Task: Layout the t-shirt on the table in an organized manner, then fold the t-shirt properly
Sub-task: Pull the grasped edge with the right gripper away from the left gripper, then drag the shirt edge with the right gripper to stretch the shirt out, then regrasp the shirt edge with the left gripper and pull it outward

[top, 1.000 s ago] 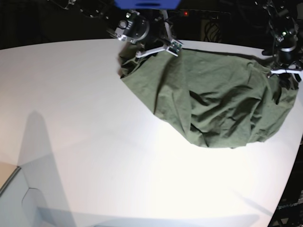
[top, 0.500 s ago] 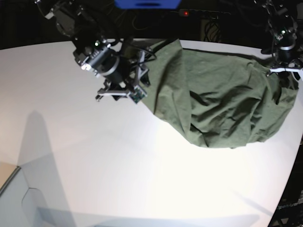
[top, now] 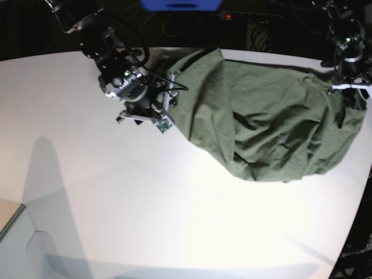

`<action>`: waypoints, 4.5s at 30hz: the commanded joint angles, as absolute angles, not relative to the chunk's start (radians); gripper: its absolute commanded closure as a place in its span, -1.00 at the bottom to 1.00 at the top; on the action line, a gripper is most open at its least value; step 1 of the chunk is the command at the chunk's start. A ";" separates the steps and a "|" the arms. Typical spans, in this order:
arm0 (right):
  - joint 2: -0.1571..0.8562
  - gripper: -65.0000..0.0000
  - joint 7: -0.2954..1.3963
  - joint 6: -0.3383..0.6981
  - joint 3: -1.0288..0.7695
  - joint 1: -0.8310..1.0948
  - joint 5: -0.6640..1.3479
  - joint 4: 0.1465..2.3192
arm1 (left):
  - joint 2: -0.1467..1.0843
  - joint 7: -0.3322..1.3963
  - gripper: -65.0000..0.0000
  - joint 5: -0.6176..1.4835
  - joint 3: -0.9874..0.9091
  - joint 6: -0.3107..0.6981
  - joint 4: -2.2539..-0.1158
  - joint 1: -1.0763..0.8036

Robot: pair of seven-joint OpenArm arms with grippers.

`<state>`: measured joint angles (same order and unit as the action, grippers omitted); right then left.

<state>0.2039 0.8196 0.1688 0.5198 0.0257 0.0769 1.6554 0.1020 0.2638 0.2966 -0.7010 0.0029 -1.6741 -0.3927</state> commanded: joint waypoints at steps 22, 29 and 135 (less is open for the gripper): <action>0.185 0.19 0.811 0.176 0.515 -0.004 0.071 1.567 | 0.116 0.239 0.12 0.298 -0.710 -0.002 -1.690 -0.398; 0.185 0.23 0.811 0.176 0.518 -0.001 0.071 1.558 | 0.116 0.239 0.12 0.298 -0.710 -0.002 -1.690 -0.398; 0.188 -0.07 0.808 0.176 -0.031 0.081 0.071 1.906 | 0.197 0.328 1.00 0.291 -0.305 -0.010 -0.852 0.289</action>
<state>0.1822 0.8276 0.1799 -0.0269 0.0937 0.0742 1.8889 0.1997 0.2573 0.2920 -0.3065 0.0044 -0.8577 0.2810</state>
